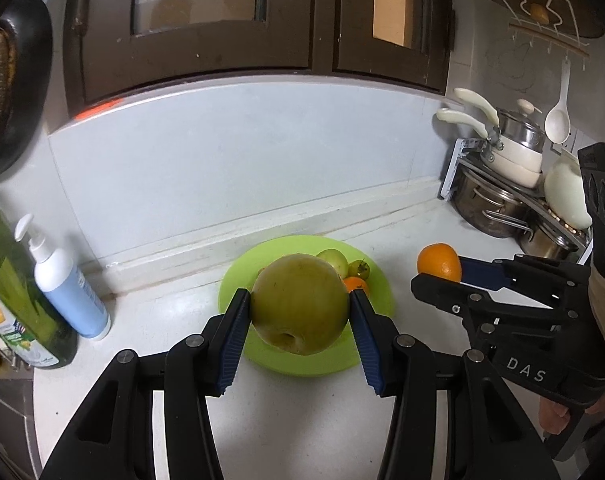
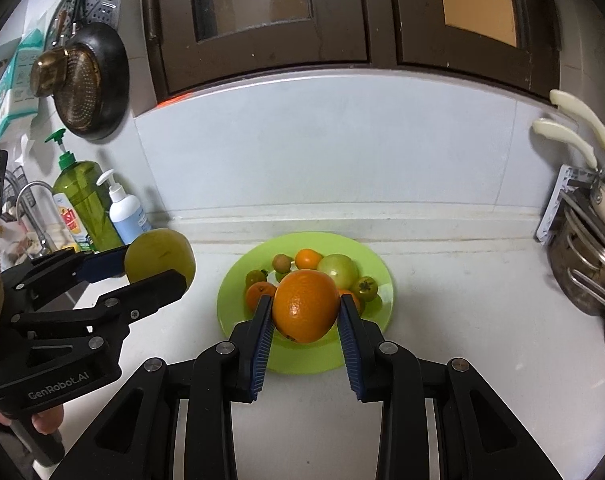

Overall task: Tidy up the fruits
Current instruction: 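Carry the pomelo and orange onto the green plate and open both tools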

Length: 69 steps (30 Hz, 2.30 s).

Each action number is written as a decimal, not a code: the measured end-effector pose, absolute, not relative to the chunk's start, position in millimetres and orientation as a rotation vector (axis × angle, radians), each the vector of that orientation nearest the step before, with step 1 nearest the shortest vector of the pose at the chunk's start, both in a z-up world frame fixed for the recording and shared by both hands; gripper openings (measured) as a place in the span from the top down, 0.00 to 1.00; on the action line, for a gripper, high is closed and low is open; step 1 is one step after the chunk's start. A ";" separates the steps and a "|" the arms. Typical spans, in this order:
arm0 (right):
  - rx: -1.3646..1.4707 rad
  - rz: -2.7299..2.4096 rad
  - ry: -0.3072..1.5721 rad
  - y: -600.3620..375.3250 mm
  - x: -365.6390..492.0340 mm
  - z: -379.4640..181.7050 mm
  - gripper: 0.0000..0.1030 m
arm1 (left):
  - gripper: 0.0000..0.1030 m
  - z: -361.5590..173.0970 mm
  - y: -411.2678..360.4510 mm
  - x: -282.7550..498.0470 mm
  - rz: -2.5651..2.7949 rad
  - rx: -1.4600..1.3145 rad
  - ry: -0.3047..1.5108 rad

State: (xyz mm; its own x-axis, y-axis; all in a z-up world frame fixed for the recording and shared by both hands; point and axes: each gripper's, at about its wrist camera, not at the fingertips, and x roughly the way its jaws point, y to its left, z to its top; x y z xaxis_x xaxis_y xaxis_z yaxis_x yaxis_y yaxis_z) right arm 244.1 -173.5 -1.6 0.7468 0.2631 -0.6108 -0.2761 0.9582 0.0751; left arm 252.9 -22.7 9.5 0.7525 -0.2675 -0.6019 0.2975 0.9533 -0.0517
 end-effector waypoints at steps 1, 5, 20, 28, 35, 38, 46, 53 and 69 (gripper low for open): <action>-0.019 0.292 0.674 -173.1 248.1 -3.0 0.68 | 0.52 8.9 -22.5 256.8 -0.309 0.048 0.654; -0.013 0.293 0.690 -171.3 260.5 -6.1 0.68 | 0.52 5.6 -21.9 272.6 -0.304 0.048 0.678; 0.003 0.300 0.786 -164.7 307.2 -28.3 0.68 | 0.52 -16.1 -31.3 327.7 -0.323 0.062 0.768; 0.015 0.288 0.845 -163.2 325.8 -48.5 0.68 | 0.52 -36.3 -39.8 352.5 -0.330 0.078 0.826; 0.058 0.270 0.904 -168.9 339.3 -66.2 0.68 | 0.52 -50.8 -44.8 367.4 -0.330 0.078 0.865; 0.076 0.269 0.932 -169.4 343.3 -73.6 0.68 | 0.52 -55.3 -47.5 371.6 -0.339 0.090 0.876; 0.076 0.259 0.980 -164.7 348.6 -92.7 0.68 | 0.52 -69.2 -53.1 380.7 -0.336 0.104 0.918; 0.067 0.254 0.997 -162.9 349.5 -101.2 0.68 | 0.52 -72.7 -60.0 384.8 -0.336 0.135 0.922; 0.060 0.256 0.929 -160.8 332.8 -85.4 0.67 | 0.52 -46.1 -38.7 352.3 -0.251 0.092 0.832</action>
State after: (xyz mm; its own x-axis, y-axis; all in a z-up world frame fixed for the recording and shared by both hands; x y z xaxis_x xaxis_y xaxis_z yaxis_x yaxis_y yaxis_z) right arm 332.8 -160.8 -85.4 0.5705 0.2437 -0.7843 -0.1921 0.9681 0.1611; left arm 352.3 -38.8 -46.1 0.6457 -0.1841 -0.7411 0.2557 0.9666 -0.0174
